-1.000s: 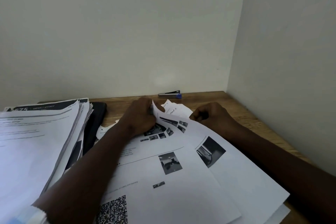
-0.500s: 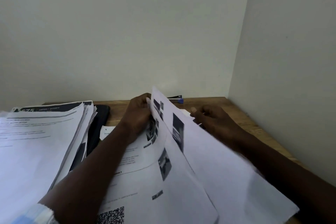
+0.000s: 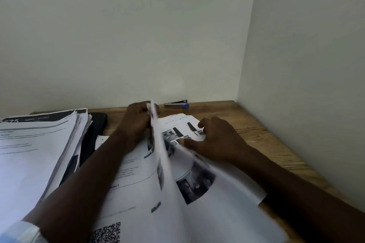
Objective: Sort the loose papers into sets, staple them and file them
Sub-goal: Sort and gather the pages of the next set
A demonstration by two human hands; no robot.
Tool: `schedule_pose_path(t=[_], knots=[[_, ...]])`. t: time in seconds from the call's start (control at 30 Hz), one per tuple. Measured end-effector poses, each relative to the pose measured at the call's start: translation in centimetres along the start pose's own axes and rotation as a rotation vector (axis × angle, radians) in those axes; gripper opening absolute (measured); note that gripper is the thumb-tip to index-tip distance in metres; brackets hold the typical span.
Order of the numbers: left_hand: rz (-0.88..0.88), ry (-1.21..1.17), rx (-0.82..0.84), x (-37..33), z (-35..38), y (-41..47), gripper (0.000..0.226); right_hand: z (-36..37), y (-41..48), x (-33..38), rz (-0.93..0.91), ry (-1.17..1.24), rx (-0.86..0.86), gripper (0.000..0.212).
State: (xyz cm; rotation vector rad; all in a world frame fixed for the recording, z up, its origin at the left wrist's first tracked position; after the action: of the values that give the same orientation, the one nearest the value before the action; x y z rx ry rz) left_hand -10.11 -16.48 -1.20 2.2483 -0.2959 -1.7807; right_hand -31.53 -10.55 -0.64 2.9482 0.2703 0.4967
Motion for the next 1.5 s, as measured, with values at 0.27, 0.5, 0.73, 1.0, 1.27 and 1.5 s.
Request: schedule_pose_path(t=[0.27,0.5,0.73,1.0,1.27,1.5], knots=[[0.176,0.656,0.042,-2.9,1.4,-1.2,0.013,-0.1,-0.3,0.8,-0.034,0.037,0.075,0.022],[0.132,0.486,-0.055,-1.7,0.1,-0.7,0.063,-1.1,0.9,-2.2,0.058,0.544,-0.058,0.010],[0.133,0.361,-0.143,-2.1,-0.9,-0.5,0.036,-1.0,-0.7,-1.2,0.052,1.021,0.247,0.027],[0.073,0.264,-0.222,-1.7,-1.8,-0.7,0.036,-3.0,0.6,-2.4,-0.037,0.305,-0.178,0.064],[0.089,0.351,-0.186,-1.7,-1.1,-0.8,0.033,-1.3,-0.5,-2.0,0.151,-0.153,0.120,0.048],[0.079,0.441,-0.182,-1.8,-0.9,-1.2,0.013,-1.0,0.1,-2.7,0.136,0.251,-0.019,0.031]])
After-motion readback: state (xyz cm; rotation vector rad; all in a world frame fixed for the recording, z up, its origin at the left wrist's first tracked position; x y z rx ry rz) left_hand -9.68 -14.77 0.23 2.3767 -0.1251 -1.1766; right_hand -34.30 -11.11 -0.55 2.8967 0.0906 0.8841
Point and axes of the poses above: each hand's wrist, its own y-axis towards the middle knuckle, its own z-axis out of the palm, x = y × z, the point moved 9 cm from there along y, towards the middle knuckle
